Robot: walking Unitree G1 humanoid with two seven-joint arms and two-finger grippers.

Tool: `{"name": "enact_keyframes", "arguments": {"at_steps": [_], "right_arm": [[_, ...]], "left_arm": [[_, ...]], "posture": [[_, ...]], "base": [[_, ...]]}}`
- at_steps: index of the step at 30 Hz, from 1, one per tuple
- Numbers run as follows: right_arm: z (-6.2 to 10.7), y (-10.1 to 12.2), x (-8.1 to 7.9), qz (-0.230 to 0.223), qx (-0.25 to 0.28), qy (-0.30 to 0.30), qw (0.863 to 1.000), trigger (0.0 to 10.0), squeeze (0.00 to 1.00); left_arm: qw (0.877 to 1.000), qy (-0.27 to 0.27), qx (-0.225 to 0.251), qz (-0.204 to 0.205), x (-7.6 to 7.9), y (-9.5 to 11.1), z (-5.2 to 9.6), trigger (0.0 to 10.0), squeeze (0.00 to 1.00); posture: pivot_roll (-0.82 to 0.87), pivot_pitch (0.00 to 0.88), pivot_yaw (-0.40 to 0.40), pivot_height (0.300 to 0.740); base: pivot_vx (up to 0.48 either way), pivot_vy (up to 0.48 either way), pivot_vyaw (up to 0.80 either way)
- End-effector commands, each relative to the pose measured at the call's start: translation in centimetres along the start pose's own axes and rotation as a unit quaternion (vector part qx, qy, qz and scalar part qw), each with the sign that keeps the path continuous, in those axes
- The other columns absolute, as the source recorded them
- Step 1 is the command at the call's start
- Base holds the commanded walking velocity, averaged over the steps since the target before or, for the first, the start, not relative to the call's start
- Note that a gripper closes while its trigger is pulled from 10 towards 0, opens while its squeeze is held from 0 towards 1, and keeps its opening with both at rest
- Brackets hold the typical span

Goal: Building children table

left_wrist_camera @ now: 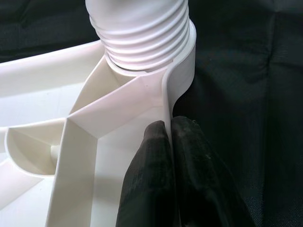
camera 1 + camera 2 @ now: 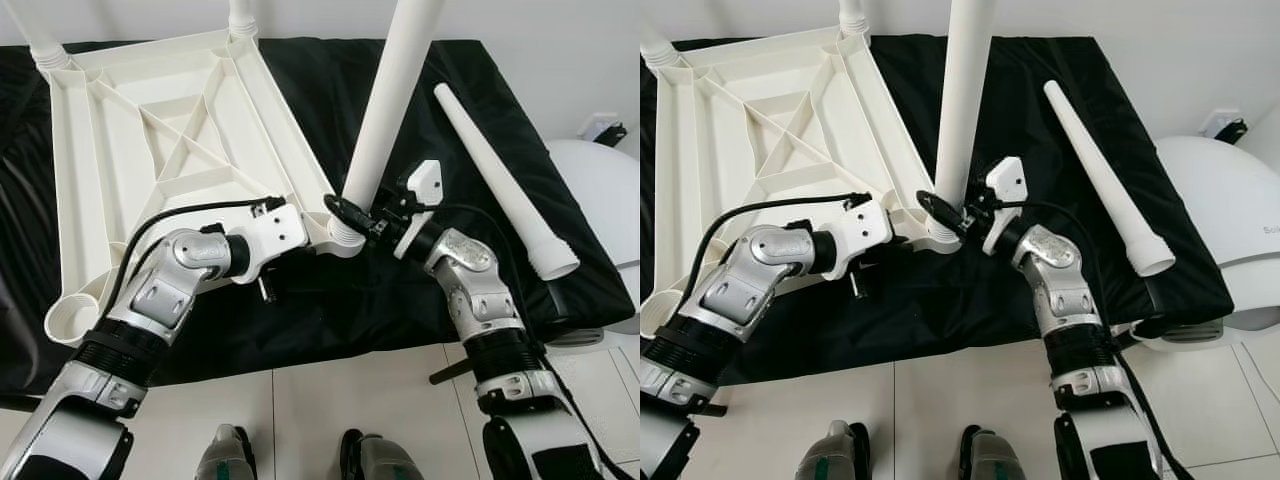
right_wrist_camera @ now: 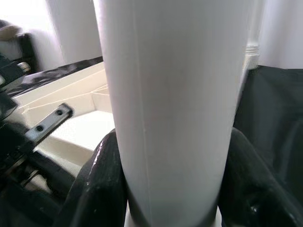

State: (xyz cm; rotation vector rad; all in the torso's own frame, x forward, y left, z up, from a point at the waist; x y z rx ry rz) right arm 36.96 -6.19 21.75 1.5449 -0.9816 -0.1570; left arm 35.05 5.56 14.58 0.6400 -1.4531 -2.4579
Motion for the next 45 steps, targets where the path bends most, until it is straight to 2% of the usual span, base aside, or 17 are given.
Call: {"name": "enact_keyframes", "arguments": {"at_steps": [1, 6, 8, 14, 20, 24, 29, 33, 34, 37, 45], "right_arm": [[-0.1, 0.4, -0.5, -0.009, 0.009, -0.011, 1.0, 0.0, 0.0], [0.1, 0.2, -0.4, -0.012, -0.004, -0.05, 0.999, 0.0, 0.0], [0.4, 0.1, -0.3, -0.016, -0.017, -0.089, 0.996, 0.0, 0.0], [0.5, 0.1, -0.8, -0.007, -0.028, -0.121, 0.992, 0.0, 0.0], [0.7, 0.4, -1.3, -0.014, -0.045, -0.189, 0.981, 0.0, 0.0], [0.7, 0.5, -1.4, -0.015, -0.05, -0.209, 0.976, 0.0, 0.0], [1.3, 0.3, -1.2, -0.018, -0.073, -0.265, 0.961, 0.0, 0.0], [1.4, 0.2, -1.2, -0.019, -0.079, -0.278, 0.957, 0.0, 0.0], [1.5, 0.0, -1.7, -0.02, -0.092, -0.292, 0.952, 0.0, 0.0], [1.4, 0.1, -2.3, -0.024, -0.095, -0.293, 0.951, 0.0, 0.0], [1.5, 0.1, -2.2, -0.022, -0.102, -0.303, 0.947, 0.0, 0.0]], "left_arm": [[0.994, -0.032, -0.082, 0.059, 2.2, -5.4, -0.5, 10.0, 0.0], [0.994, -0.033, -0.082, 0.059, 2.2, -5.4, -0.5, 10.0, 0.0], [0.994, -0.033, -0.082, 0.059, 2.1, -5.4, -0.6, 10.0, 0.0], [0.994, -0.033, -0.081, 0.059, 2.1, -5.4, -0.6, 10.0, 0.0], [0.994, -0.033, -0.08, 0.06, 2.2, -5.4, -0.7, 10.0, 0.0], [0.994, -0.032, -0.08, 0.059, 2.2, -5.4, -0.7, 10.0, 0.0], [0.995, -0.032, -0.08, 0.059, 2.3, -5.4, -0.7, 10.0, 0.0], [0.995, -0.032, -0.08, 0.059, 2.3, -5.4, -0.7, 10.0, 0.0], [0.995, -0.032, -0.08, 0.059, 2.3, -5.4, -0.8, 10.0, 0.0], [0.995, -0.033, -0.08, 0.058, 2.3, -5.4, -0.8, 10.0, 0.0], [0.995, -0.034, -0.079, 0.056, 2.4, -5.3, -0.9, 10.0, 0.0]], "posture": [[0.07, 0.216, -0.018, 0.74], [0.07, 0.218, -0.017, 0.74], [0.07, 0.218, -0.018, 0.74], [0.07, 0.217, -0.02, 0.74], [0.07, 0.209, -0.028, 0.74], [0.07, 0.208, -0.03, 0.74], [0.07, 0.201, -0.034, 0.74], [0.08, 0.198, -0.033, 0.74], [0.08, 0.192, -0.033, 0.74], [0.07, 0.191, -0.033, 0.74], [0.07, 0.186, -0.034, 0.74]], "base": [[0.0, 0.0, 0.0], [0.0, 0.0, 0.0], [0.0, 0.0, 0.0], [0.0, 0.0, 0.0], [0.0, 0.0, 0.0], [0.0, 0.0, 0.0], [0.0, 0.0, 0.0], [0.0, 0.0, 0.0], [0.0, 0.0, 0.0], [0.0, 0.0, 0.0], [0.0, 0.0, 0.0]]}}
Point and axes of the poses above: a point about 5 cm out from each wrist's last joint towards the gripper, its own z axis pointing back from the gripper into the wrist, its own y axis along the axis of the wrist's last joint, x = y × z, the point moved 6 cm from there along -z, pointing out of the wrist towards the gripper, and after that the axes turned 14 degrees about z, right-handed, at the moved point
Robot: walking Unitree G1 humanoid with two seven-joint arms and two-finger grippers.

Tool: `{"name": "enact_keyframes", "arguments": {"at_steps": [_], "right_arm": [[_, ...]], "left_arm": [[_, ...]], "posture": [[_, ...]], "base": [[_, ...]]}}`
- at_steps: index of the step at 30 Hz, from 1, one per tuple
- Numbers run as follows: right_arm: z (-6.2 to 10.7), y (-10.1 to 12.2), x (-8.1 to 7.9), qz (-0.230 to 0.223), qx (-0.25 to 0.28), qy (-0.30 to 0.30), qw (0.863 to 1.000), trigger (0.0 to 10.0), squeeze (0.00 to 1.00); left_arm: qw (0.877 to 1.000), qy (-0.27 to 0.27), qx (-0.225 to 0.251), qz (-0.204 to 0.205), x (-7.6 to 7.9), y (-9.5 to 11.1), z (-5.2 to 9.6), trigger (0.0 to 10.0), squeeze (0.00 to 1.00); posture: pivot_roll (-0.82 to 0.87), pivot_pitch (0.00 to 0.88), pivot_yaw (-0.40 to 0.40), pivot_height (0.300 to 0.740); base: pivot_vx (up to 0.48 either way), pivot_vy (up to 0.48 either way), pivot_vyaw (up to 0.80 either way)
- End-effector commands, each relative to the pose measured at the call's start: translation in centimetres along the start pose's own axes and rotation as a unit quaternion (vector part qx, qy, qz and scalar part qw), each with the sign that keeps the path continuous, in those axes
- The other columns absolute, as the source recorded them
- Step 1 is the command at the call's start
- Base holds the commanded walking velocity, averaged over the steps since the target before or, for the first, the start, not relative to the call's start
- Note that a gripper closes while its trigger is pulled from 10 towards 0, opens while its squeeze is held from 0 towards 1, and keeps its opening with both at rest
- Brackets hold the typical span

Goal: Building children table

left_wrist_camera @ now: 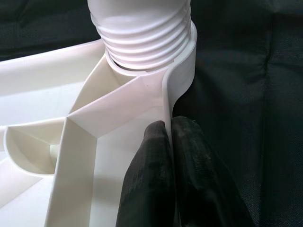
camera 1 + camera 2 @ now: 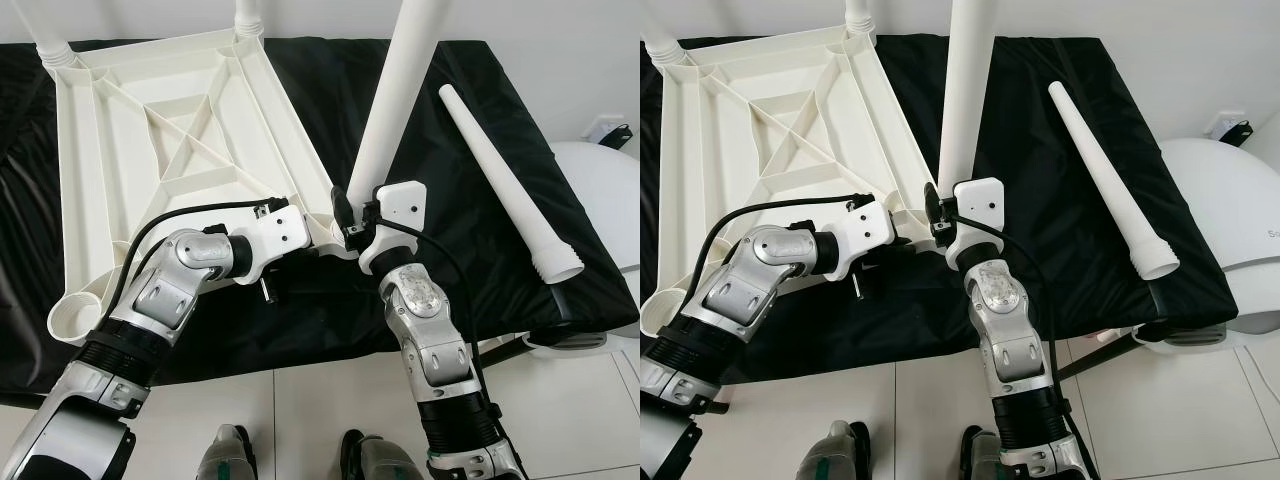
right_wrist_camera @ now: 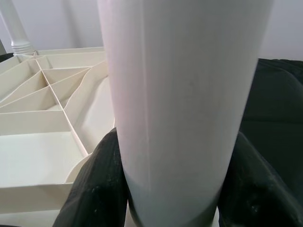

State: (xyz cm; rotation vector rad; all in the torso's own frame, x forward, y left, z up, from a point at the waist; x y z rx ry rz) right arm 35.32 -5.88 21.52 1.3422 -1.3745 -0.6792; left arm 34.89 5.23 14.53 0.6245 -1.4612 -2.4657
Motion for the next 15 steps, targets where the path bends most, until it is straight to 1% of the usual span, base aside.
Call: {"name": "enact_keyframes", "arguments": {"at_steps": [1, 3, 4, 5, 6, 10, 12, 13, 14, 15], "right_arm": [[0.9, -0.7, -0.4, -0.031, -0.024, -0.025, 0.999, 0.0, 0.0], [0.9, -0.8, -0.3, -0.031, -0.028, -0.026, 0.999, 0.0, 0.0], [0.9, -1.0, -0.4, -0.03, -0.033, -0.025, 0.999, 4.5, 0.0], [0.9, -1.0, -0.4, -0.03, -0.033, -0.025, 0.999, 4.5, 0.0], [0.9, -1.2, -0.3, -0.027, -0.039, -0.025, 0.999, 10.0, 0.0], [0.8, -1.6, -0.2, -0.023, -0.049, -0.022, 0.998, 10.0, 0.0], [0.7, -1.8, 0.0, -0.021, -0.05, -0.021, 0.998, 10.0, 0.0], [0.6, -1.9, 0.4, -0.019, -0.05, -0.023, 0.998, 10.0, 0.0], [0.6, -1.9, 0.7, -0.017, -0.049, -0.024, 0.998, 10.0, 0.48], [0.6, -1.9, 0.7, -0.017, -0.049, -0.024, 0.998, 10.0, 0.48]], "left_arm": [[0.995, -0.027, -0.08, 0.057, 2.1, -5.4, -0.7, 10.0, 0.0], [0.995, -0.027, -0.08, 0.057, 2.1, -5.4, -0.7, 10.0, 0.0], [0.995, -0.027, -0.08, 0.057, 2.1, -5.4, -0.7, 10.0, 0.0], [0.995, -0.027, -0.08, 0.057, 2.1, -5.4, -0.7, 10.0, 0.0], [0.995, -0.028, -0.08, 0.057, 2.1, -5.4, -0.7, 10.0, 0.0], [0.995, -0.028, -0.08, 0.057, 2.1, -5.4, -0.7, 10.0, 0.0], [0.995, -0.027, -0.08, 0.057, 2.1, -5.5, -0.7, 10.0, 0.0], [0.995, -0.027, -0.081, 0.057, 2.1, -5.5, -0.7, 10.0, 0.0], [0.995, -0.027, -0.081, 0.056, 2.1, -5.5, -0.6, 10.0, 0.0], [0.995, -0.027, -0.081, 0.056, 2.1, -5.5, -0.6, 10.0, 0.0]], "posture": [[0.07, 0.185, -0.034, 0.74], [0.07, 0.185, -0.034, 0.74], [0.07, 0.185, -0.033, 0.74], [0.07, 0.185, -0.033, 0.74], [0.07, 0.185, -0.033, 0.74], [0.07, 0.185, -0.033, 0.74], [0.07, 0.186, -0.031, 0.74], [0.07, 0.187, -0.032, 0.74], [0.07, 0.187, -0.032, 0.74], [0.07, 0.187, -0.032, 0.74]], "base": [[0.0, 0.0, 0.0], [0.0, 0.0, 0.0], [0.0, 0.0, 0.0], [0.0, 0.0, 0.0], [0.0, 0.0, 0.0], [0.0, 0.0, 0.0], [0.0, 0.0, 0.0], [0.0, 0.0, 0.0], [0.0, 0.0, 0.0], [0.0, 0.0, 0.0]]}}
Point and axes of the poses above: a point about 5 cm out from each wrist's last joint towards the gripper, its own z axis pointing back from the gripper into the wrist, its own y axis along the axis of the wrist's last joint, x = y × z, the point moved 6 cm from there along -z, pointing out of the wrist towards the gripper, and after that the axes turned 14 degrees about z, right-handed, at the moved point
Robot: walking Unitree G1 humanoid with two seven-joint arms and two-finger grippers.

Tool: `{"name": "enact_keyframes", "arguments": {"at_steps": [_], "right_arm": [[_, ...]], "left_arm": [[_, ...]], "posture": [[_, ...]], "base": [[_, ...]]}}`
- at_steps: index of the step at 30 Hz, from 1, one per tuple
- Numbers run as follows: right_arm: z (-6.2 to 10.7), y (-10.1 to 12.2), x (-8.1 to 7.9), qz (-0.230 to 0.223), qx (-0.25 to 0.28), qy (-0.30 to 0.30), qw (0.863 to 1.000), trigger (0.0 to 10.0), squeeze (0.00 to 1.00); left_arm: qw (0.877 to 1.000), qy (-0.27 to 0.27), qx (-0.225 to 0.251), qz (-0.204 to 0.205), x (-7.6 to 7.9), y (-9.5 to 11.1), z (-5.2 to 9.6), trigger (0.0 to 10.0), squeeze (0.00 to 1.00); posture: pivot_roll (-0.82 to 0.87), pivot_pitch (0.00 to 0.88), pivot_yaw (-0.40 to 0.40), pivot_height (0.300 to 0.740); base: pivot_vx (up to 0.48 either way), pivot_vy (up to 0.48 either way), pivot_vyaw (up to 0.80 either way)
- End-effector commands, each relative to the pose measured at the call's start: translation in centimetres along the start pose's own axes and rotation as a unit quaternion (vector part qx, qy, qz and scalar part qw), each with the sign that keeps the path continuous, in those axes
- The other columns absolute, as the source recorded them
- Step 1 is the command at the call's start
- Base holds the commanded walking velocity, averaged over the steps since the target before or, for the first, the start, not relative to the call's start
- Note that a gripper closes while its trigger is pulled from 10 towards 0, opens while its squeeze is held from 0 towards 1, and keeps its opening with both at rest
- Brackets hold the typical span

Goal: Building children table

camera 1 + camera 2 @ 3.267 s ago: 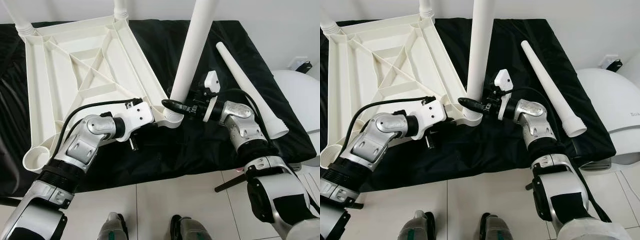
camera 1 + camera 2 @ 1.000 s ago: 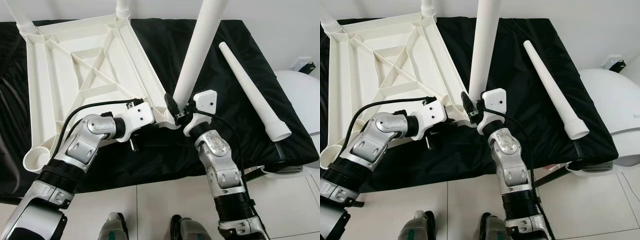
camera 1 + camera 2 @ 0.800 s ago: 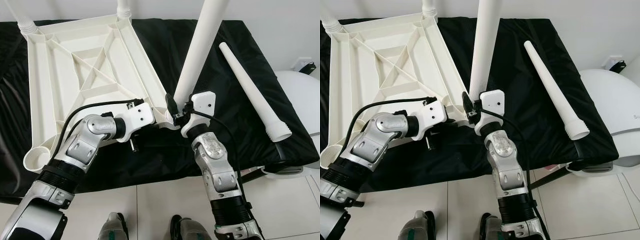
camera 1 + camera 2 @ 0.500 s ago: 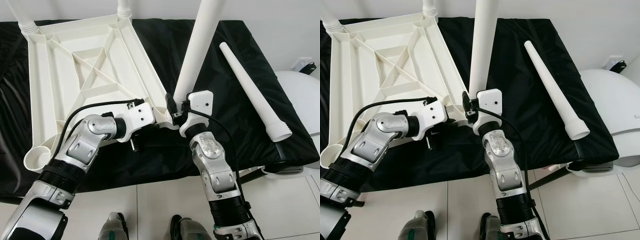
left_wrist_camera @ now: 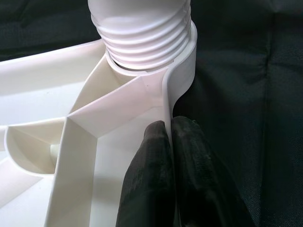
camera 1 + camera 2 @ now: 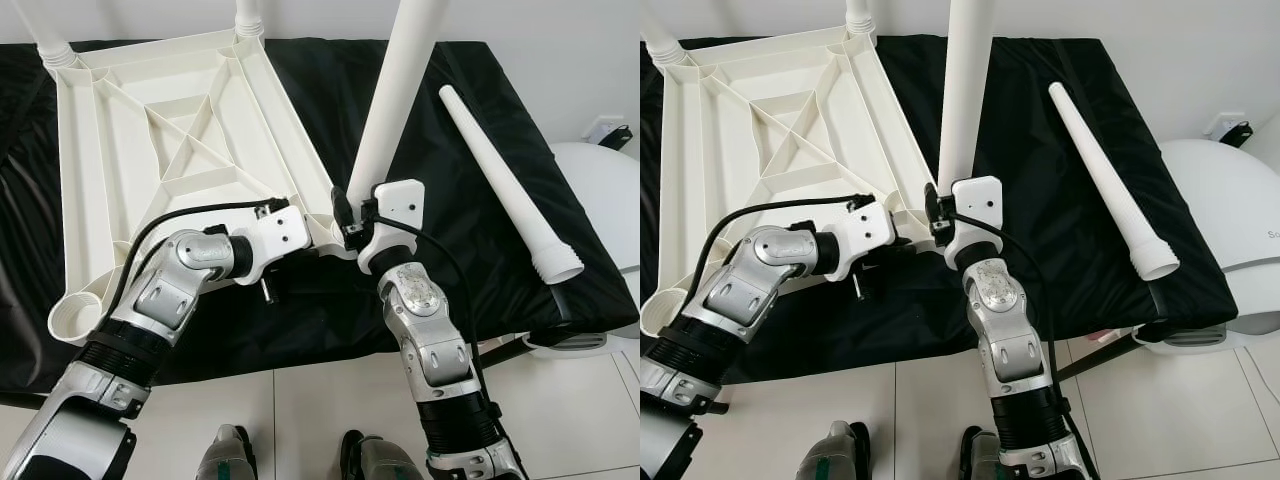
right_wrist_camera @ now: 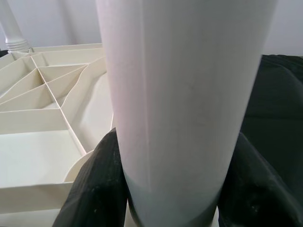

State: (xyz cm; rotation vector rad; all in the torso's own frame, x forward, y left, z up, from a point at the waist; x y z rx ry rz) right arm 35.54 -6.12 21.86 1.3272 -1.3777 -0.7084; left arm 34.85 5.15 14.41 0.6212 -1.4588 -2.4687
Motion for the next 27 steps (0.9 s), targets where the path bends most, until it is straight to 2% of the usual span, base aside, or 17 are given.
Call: {"name": "enact_keyframes", "arguments": {"at_steps": [1, 2, 12, 22, 23, 24, 25, 27], "right_arm": [[0.7, -2.1, 0.4, -0.014, -0.04, -0.014, 0.999, 10.0, 0.48], [0.6, -2.1, 0.6, -0.012, -0.037, -0.014, 0.999, 10.0, 1.0], [0.1, -2.0, 1.2, -0.012, -0.024, 0.005, 1.0, 10.0, 1.0], [-0.6, -2.1, 1.7, -0.032, -0.007, 0.071, 0.997, 10.0, 1.0], [-0.7, -2.1, 1.6, -0.037, -0.001, 0.094, 0.995, 10.0, 0.51], [-0.7, -2.1, 1.6, -0.037, -0.001, 0.094, 0.995, 10.0, 0.51], [-0.8, -1.8, 1.6, -0.038, 0.011, 0.116, 0.993, 10.0, 0.0], [-0.9, -1.7, 1.7, -0.039, 0.018, 0.129, 0.991, 10.0, 0.0]], "left_arm": [[0.995, -0.026, -0.079, 0.057, 2.0, -5.4, -0.6, 10.0, 0.0], [0.995, -0.026, -0.08, 0.056, 1.9, -5.4, -0.5, 10.0, 0.0], [0.995, -0.024, -0.08, 0.056, 1.8, -5.4, -0.5, 10.0, 0.0], [0.995, -0.021, -0.082, 0.056, 1.6, -5.4, -0.3, 10.0, 0.0], [0.995, -0.021, -0.082, 0.056, 1.5, -5.4, -0.3, 10.0, 0.0], [0.995, -0.021, -0.082, 0.056, 1.5, -5.4, -0.3, 10.0, 0.0], [0.995, -0.021, -0.082, 0.056, 1.5, -5.4, -0.3, 10.0, 0.0], [0.995, -0.02, -0.082, 0.056, 1.6, -5.5, -0.3, 10.0, 0.0]], "posture": [[0.07, 0.187, -0.032, 0.74], [0.07, 0.188, -0.032, 0.74], [0.07, 0.194, -0.031, 0.74], [0.08, 0.199, -0.025, 0.74], [0.07, 0.2, -0.024, 0.74], [0.07, 0.2, -0.024, 0.74], [0.07, 0.2, -0.022, 0.74], [0.07, 0.201, -0.022, 0.74]], "base": [[0.0, 0.0, 0.0], [0.0, 0.0, 0.0], [0.0, 0.0, 0.0], [0.0, 0.0, 0.0], [0.0, 0.0, 0.0], [0.0, 0.0, 0.0], [0.0, 0.0, 0.0], [0.0, 0.0, 0.0]]}}
Point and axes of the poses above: a point about 5 cm out from each wrist's last joint towards the gripper, its own z axis pointing back from the gripper into the wrist, its own y axis along the axis of the wrist's last joint, x = y × z, the point moved 6 cm from there along -z, pointing out of the wrist towards the gripper, and after that the axes turned 14 degrees about z, right-handed, at the moved point
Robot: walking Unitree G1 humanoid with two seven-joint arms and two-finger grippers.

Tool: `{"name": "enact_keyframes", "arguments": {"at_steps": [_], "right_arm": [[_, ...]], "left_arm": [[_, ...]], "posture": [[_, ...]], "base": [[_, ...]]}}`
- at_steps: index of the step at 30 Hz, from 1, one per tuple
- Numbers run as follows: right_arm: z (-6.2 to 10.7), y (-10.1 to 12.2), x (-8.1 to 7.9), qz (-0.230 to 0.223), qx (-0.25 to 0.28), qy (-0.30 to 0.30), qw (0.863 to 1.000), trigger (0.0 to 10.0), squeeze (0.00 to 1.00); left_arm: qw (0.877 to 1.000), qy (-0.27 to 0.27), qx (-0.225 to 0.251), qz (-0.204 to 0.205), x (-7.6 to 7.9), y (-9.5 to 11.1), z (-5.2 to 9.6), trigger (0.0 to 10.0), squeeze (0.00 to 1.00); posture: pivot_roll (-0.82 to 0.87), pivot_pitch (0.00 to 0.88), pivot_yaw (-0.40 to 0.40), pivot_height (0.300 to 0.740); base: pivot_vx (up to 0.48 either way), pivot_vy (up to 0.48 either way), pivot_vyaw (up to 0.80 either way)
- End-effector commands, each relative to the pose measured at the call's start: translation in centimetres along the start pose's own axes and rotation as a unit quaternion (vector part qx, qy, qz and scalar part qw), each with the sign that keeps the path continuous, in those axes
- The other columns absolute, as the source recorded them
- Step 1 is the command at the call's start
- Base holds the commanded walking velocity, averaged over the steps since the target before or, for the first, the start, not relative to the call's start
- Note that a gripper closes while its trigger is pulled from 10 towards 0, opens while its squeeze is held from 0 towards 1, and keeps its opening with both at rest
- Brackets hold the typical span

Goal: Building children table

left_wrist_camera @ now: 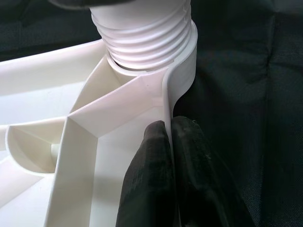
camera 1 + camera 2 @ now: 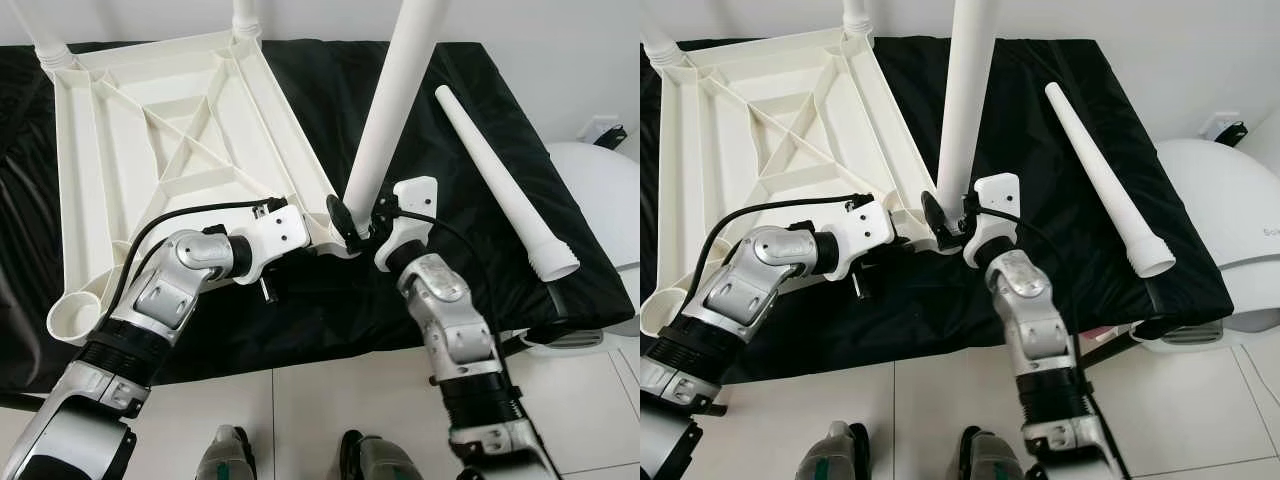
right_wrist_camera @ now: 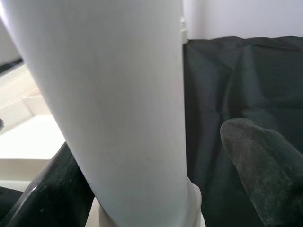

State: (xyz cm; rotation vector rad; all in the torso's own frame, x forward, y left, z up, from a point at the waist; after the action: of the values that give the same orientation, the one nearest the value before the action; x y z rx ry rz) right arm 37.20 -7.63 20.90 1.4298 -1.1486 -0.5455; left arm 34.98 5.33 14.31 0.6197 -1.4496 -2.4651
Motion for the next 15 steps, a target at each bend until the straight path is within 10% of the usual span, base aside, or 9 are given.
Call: {"name": "enact_keyframes", "arguments": {"at_steps": [1, 15], "right_arm": [[0.03, 0.15, 0.42, -0.007, 0.012, 0.012, 1.0, 10.0, 0.0], [-0.05, 0.47, -0.16, -0.005, 0.05, 0.223, 0.974, 10.0, 0.0]], "left_arm": [[0.995, -0.022, -0.08, 0.053, 1.7, -5.29, -0.4, 10.0, 0.0], [0.995, -0.022, -0.079, 0.053, 1.56, -5.2, -0.42, 10.0, 0.0]], "posture": [[0.07, 0.201, -0.022, 0.74], [0.07, 0.204, -0.012, 0.74]], "base": [[0.0, 0.0, 0.0], [0.0, 0.0, 0.0]]}}
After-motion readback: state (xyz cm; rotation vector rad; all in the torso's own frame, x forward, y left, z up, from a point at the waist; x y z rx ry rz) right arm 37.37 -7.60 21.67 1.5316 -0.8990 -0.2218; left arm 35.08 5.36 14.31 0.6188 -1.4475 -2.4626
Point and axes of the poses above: a point about 5 cm out from each wrist's last joint towards the gripper, its own z axis pointing back from the gripper into the wrist, its own y axis along the axis of the wrist's last joint, x = y × z, the point moved 6 cm from there along -z, pointing out of the wrist towards the gripper, and after that the axes turned 14 degrees about z, right-handed, at the moved point
